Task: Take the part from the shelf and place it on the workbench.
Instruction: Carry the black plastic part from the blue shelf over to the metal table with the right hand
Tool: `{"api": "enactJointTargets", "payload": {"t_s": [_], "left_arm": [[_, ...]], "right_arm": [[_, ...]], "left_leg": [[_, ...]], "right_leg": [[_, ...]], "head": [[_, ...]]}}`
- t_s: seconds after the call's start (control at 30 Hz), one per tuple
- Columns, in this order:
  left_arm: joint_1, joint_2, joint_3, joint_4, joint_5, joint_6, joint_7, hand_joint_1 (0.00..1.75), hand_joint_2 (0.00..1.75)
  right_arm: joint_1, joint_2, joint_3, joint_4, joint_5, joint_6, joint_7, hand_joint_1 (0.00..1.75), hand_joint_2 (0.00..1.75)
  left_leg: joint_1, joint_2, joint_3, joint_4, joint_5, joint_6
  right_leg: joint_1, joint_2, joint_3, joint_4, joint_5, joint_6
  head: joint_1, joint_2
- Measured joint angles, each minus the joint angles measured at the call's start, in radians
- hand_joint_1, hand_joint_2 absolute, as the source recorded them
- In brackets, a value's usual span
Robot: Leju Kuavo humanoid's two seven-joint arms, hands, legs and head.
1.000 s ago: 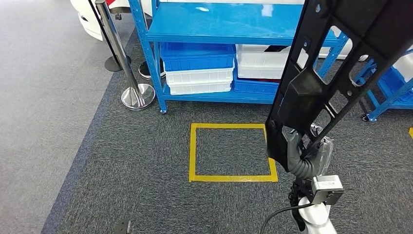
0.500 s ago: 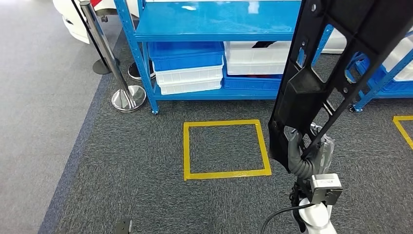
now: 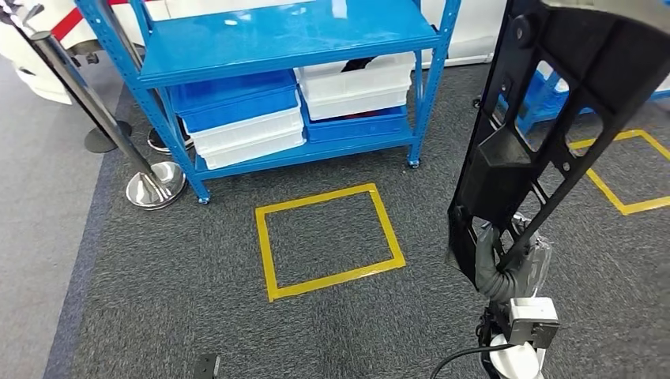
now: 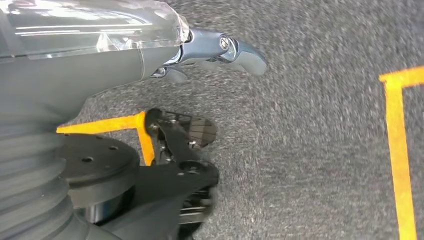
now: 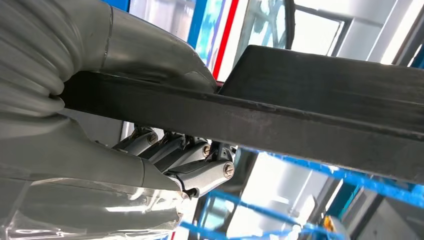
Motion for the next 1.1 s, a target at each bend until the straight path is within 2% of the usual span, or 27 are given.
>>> {"api": "enactJointTargets", "payload": {"t_s": [0.03, 0.07, 0.1, 0.13, 0.2, 0.23, 0.27, 0.3, 0.33, 0.37, 0.4, 0.43, 0.5, 0.53, 0.57, 0.63, 0.67, 0.7, 0.77, 0.8, 0.83, 0.87, 0.9, 0.93, 1.0, 1.07, 1.1], "left_arm": [[0.0, 0.001, -0.001, 0.0, 0.0, -0.002, 0.0, 0.0, 1.75], [-0.001, 0.001, -0.002, 0.0, -0.001, -0.003, -0.001, 0.0, 1.75], [-0.001, 0.001, -0.003, 0.0, -0.001, -0.004, -0.001, 0.0, 1.75], [-0.003, 0.0, -0.003, 0.0, -0.002, -0.004, -0.001, 0.0, 1.75], [-0.002, -0.001, -0.004, 0.0, -0.006, -0.005, -0.001, 0.0, 1.75], [0.0, -0.002, -0.006, 0.0, -0.011, -0.005, -0.001, 0.0, 1.75], [0.002, -0.002, -0.008, 0.0, -0.014, -0.005, 0.0, 0.0, 1.75], [0.004, -0.002, -0.011, 0.0, -0.018, -0.004, 0.001, 0.0, 1.75], [0.006, -0.002, -0.015, 0.0, -0.02, -0.003, 0.003, 0.0, 1.75], [0.006, -0.002, -0.019, 0.0, -0.021, -0.001, 0.004, 0.0, 1.75], [0.006, -0.002, -0.023, 0.0, -0.022, 0.0, 0.006, 0.0, 1.75], [0.005, -0.002, -0.025, 0.0, -0.023, 0.0, 0.007, 0.0, 1.75], [0.004, -0.001, -0.028, 0.0, -0.025, 0.002, 0.008, 0.0, 1.75], [0.004, 0.0, -0.029, 0.0, -0.027, 0.003, 0.008, 0.0, 1.75], [0.003, 0.0, -0.029, 0.0, -0.029, 0.004, 0.009, 0.0, 1.75], [0.001, 0.001, -0.029, 0.0, -0.035, 0.005, 0.014, 0.0, 1.75], [0.0, 0.001, -0.03, 0.0, -0.036, 0.006, 0.016, 0.0, 1.75], [0.0, 0.001, -0.03, 0.0, -0.036, 0.006, 0.018, 0.0, 1.75], [0.004, 0.001, -0.03, 0.0, -0.035, 0.007, 0.02, 0.0, 1.75], [0.008, 0.001, -0.031, 0.0, -0.034, 0.008, 0.02, 0.0, 1.75], [0.012, 0.001, -0.031, 0.0, -0.033, 0.008, 0.019, 0.0, 1.75], [0.016, 0.001, -0.031, 0.0, -0.033, 0.009, 0.019, 0.0, 1.75], [0.018, 0.001, -0.031, 0.0, -0.033, 0.01, 0.018, 0.0, 1.75], [0.019, 0.001, -0.031, 0.0, -0.033, 0.01, 0.017, 0.0, 1.75], [0.019, 0.003, -0.031, 0.0, -0.033, 0.011, 0.016, 0.0, 1.75], [0.02, 0.006, -0.032, 0.001, -0.032, 0.011, 0.016, 0.0, 1.75], [0.02, 0.007, -0.032, 0.001, -0.031, 0.011, 0.016, 0.0, 1.75]], "right_arm": [[0.006, 0.0, -0.001, -0.005, 0.004, -0.002, -0.003, 1.75, 1.75], [0.012, 0.0, -0.002, -0.01, 0.008, -0.004, -0.005, 1.75, 1.75], [0.02, 0.0, -0.005, -0.016, 0.013, -0.007, -0.007, 1.75, 1.75], [0.031, 0.0, -0.008, -0.022, 0.019, -0.009, -0.008, 1.75, 1.75], [0.047, -0.001, -0.013, -0.035, 0.033, -0.013, -0.011, 1.75, 1.75], [0.054, -0.001, -0.015, -0.041, 0.04, -0.015, -0.012, 1.75, 1.75], [0.062, -0.001, -0.016, -0.047, 0.045, -0.016, -0.014, 1.75, 1.75], [0.072, -0.001, -0.017, -0.052, 0.049, -0.017, -0.016, 1.75, 1.75], [0.084, -0.001, -0.019, -0.056, 0.051, -0.018, -0.018, 1.75, 1.75], [0.094, -0.001, -0.021, -0.06, 0.053, -0.018, -0.019, 1.75, 1.75], [0.102, -0.001, -0.024, -0.064, 0.054, -0.018, -0.02, 1.75, 1.75], [0.107, -0.001, -0.027, -0.068, 0.055, -0.019, -0.02, 1.75, 1.75], [0.11, -0.001, -0.031, -0.077, 0.055, -0.02, -0.021, 1.75, 1.75], [0.112, -0.001, -0.031, -0.081, 0.056, -0.021, -0.021, 1.75, 1.75], [0.113, -0.001, -0.032, -0.084, 0.057, -0.021, -0.021, 1.75, 1.75], [0.12, -0.001, -0.033, -0.09, 0.058, -0.023, -0.021, 1.75, 1.75], [0.123, -0.001, -0.033, -0.093, 0.058, -0.024, -0.022, 1.75, 1.75], [0.125, -0.001, -0.034, -0.095, 0.059, -0.024, -0.022, 1.75, 1.75], [0.127, 0.0, -0.034, -0.097, 0.06, -0.022, -0.022, 1.75, 1.75], [0.128, 0.0, -0.034, -0.097, 0.061, -0.021, -0.022, 1.75, 1.75], [0.128, 0.0, -0.034, -0.096, 0.061, -0.019, -0.023, 1.75, 1.75], [0.128, 0.0, -0.034, -0.095, 0.061, -0.017, -0.023, 1.75, 1.75], [0.127, 0.0, -0.034, -0.093, 0.06, -0.015, -0.023, 1.75, 1.75], [0.127, 0.0, -0.034, -0.092, 0.06, -0.014, -0.023, 1.75, 1.75], [0.125, 0.0, -0.034, -0.091, 0.058, -0.013, -0.025, 1.75, 1.75], [0.123, 0.0, -0.034, -0.091, 0.058, -0.014, -0.027, 1.75, 1.75], [0.124, 0.0, -0.034, -0.091, 0.059, -0.015, -0.028, 1.75, 1.75]], "left_leg": [[0.0, -0.018, 0.014, -0.032, 0.005, 0.005], [-0.001, -0.024, 0.018, -0.042, 0.002, 0.008], [-0.001, -0.013, 0.021, -0.051, 0.004, 0.01], [0.001, -0.001, 0.025, -0.059, 0.008, 0.012], [0.005, 0.027, 0.032, -0.077, 0.019, 0.021], [0.006, 0.042, 0.034, -0.082, 0.022, 0.025], [0.004, 0.057, 0.033, -0.084, 0.023, 0.028], [0.004, 0.072, 0.032, -0.083, 0.022, 0.029], [0.003, 0.087, 0.031, -0.081, 0.022, 0.029], [0.003, 0.101, 0.029, -0.079, 0.02, 0.027], [0.004, 0.115, 0.028, -0.076, 0.018, 0.024], [0.004, 0.128, 0.028, -0.071, 0.014, 0.02], [0.0, 0.151, 0.027, -0.06, 0.004, 0.008], [-0.002, 0.161, 0.028, -0.055, 0.0, 0.001], [-0.004, 0.17, 0.03, -0.054, -0.003, -0.006], [-0.002, 0.184, 0.033, -0.053, -0.007, -0.018], [0.001, 0.174, 0.031, -0.044, -0.017, -0.023], [0.004, 0.152, 0.022, -0.018, -0.039, -0.027], [0.009, 0.095, -0.024, 0.094, -0.109, -0.033], [0.01, 0.08, -0.053, 0.163, -0.141, -0.033], [0.009, 0.074, -0.076, 0.214, -0.158, -0.033], [0.009, 0.071, -0.084, 0.232, -0.154, -0.032], [0.009, 0.068, -0.073, 0.21, -0.131, -0.029], [0.009, 0.058, -0.046, 0.152, -0.094, -0.024], [0.009, 0.0, 0.014, 0.017, -0.035, -0.009], [0.007, -0.042, 0.04, -0.045, -0.022, 0.003], [0.005, -0.039, 0.042, -0.051, -0.021, 0.006]], "right_leg": [[-0.003, 0.012, -0.004, 0.0, 0.003, 0.006], [-0.006, 0.024, -0.009, -0.001, 0.007, 0.013], [-0.008, 0.036, -0.013, -0.004, 0.011, 0.021], [-0.008, 0.033, -0.015, -0.003, 0.012, 0.027], [-0.003, -0.017, -0.033, 0.03, -0.014, 0.037], [-0.002, -0.052, -0.054, 0.077, -0.043, 0.04], [-0.003, -0.075, -0.083, 0.137, -0.077, 0.046], [-0.006, -0.085, -0.111, 0.198, -0.104, 0.051], [-0.01, -0.09, -0.129, 0.24, -0.116, 0.056], [-0.013, -0.095, -0.131, 0.249, -0.11, 0.06], [-0.016, -0.102, -0.111, 0.217, -0.089, 0.063], [-0.018, -0.117, -0.073, 0.154, -0.06, 0.065], [-0.013, -0.155, -0.008, 0.041, -0.025, 0.056], [-0.01, -0.166, 0.006, 0.013, -0.02, 0.048], [-0.006, -0.165, 0.006, 0.008, -0.023, 0.039], [-0.006, -0.141, 0.002, 0.005, -0.018, 0.026], [-0.007, -0.13, 0.001, 0.002, -0.015, 0.019], [-0.01, -0.119, 0.0, 0.0, -0.011, 0.012], [-0.01, -0.097, -0.005, -0.002, -0.006, 0.002], [-0.008, -0.084, -0.008, -0.002, -0.004, -0.001], [-0.006, -0.069, -0.01, -0.001, -0.002, -0.003], [-0.004, -0.054, -0.011, -0.001, -0.001, -0.003], [-0.002, -0.039, -0.012, 0.0, 0.001, -0.003], [-0.001, -0.024, -0.011, 0.0, 0.002, -0.001], [-0.001, 0.001, -0.013, 0.001, 0.006, 0.004], [-0.008, 0.024, -0.021, 0.001, 0.013, 0.017], [-0.011, 0.038, -0.025, -0.002, 0.018, 0.025]], "head": [[0.0, 0.0], [0.0, 0.0], [0.0, 0.0], [0.0, 0.0], [0.0, 0.0], [0.0, 0.0], [0.001, 0.0], [0.001, 0.0], [0.001, 0.0], [0.001, 0.0], [0.001, 0.0], [0.001, 0.0], [0.001, 0.0], [0.0, 0.0], [0.0, 0.0], [0.0, 0.0], [0.0, 0.0], [0.0, 0.0], [0.0, 0.0], [0.0, 0.0], [0.0, 0.0], [0.0, 0.0], [0.0, 0.0], [0.0, 0.0], [0.0, 0.0], [0.0, 0.0], [0.001, 0.0]]}}
